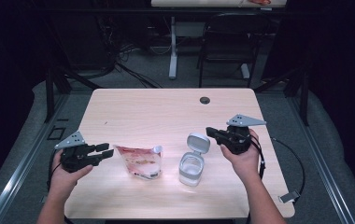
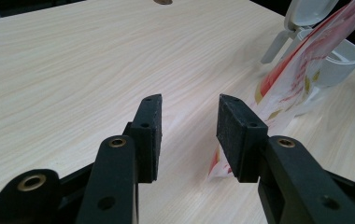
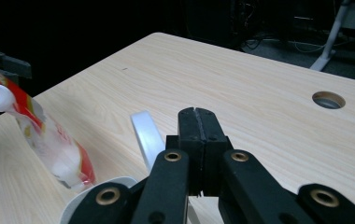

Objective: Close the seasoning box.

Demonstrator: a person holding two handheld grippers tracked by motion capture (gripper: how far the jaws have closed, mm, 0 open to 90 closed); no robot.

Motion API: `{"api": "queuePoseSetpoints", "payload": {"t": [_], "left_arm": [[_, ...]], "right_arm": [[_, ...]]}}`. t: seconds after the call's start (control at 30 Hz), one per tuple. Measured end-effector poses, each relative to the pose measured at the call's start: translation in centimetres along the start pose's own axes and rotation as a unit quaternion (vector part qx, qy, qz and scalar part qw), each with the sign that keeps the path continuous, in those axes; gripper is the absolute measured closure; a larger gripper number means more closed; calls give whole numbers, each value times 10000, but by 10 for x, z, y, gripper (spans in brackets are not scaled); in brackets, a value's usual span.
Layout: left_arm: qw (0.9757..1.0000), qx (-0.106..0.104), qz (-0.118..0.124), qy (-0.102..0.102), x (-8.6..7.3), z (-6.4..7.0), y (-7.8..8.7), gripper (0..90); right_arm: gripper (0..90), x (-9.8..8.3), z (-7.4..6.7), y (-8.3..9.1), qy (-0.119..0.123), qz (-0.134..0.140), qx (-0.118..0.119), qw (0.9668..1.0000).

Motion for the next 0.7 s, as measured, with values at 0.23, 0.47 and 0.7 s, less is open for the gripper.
{"api": "queuePoseSetpoints", "payload": {"t": [0.23, 0.47, 0.7], "left_arm": [[10000, 40, 1, 28, 0, -1, 1, 603], [10000, 47, 3, 18, 0, -1, 1, 598], [10000, 66, -20, 12, 0, -2, 1, 589]], "right_arm": [[900, -9, 7, -2, -114, -48, -99, 9999], [900, -12, 10, -3, -153, -87, -124, 9998], [900, -15, 7, -5, -193, -111, -54, 9997]]}}
Point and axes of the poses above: each handheld gripper's, and its own axes: y roughly backward along the jaws, x roughly out of its top, z roughly to its right, the point moved 5 cm from there along -y, roughly forward along the jaws, and after that the axes turned 11 degrees about z, right-handed, at the moved point
